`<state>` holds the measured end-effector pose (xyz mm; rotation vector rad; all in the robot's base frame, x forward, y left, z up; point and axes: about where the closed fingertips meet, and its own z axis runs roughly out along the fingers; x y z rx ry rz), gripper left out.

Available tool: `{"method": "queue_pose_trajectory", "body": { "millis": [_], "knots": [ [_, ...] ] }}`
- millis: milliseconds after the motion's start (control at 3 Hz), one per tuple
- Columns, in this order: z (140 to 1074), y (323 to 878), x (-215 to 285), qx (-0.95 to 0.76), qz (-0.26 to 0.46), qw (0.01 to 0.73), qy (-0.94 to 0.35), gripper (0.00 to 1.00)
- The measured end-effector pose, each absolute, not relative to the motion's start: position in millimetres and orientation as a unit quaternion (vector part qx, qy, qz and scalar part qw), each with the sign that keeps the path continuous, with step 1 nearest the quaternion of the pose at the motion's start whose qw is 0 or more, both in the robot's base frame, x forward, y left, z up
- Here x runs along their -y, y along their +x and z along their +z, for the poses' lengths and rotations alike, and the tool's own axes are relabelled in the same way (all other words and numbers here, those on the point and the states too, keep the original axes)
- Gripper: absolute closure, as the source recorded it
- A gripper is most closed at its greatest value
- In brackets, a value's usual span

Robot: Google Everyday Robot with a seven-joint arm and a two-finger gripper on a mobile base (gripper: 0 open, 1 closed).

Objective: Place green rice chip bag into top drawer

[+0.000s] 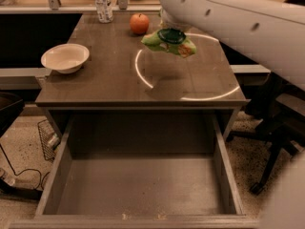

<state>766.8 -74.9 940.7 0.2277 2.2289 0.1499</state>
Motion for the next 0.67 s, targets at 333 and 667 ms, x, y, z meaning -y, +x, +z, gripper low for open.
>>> {"method": "queue_pose_trajectory", "body": {
  "millis": [333,667],
  "knots": [
    [984,689,93,-0.869,0.091,0.482,0.069,1.00],
    [1013,602,126,-0.846,0.109,0.521,0.043,1.00]
  ]
}}
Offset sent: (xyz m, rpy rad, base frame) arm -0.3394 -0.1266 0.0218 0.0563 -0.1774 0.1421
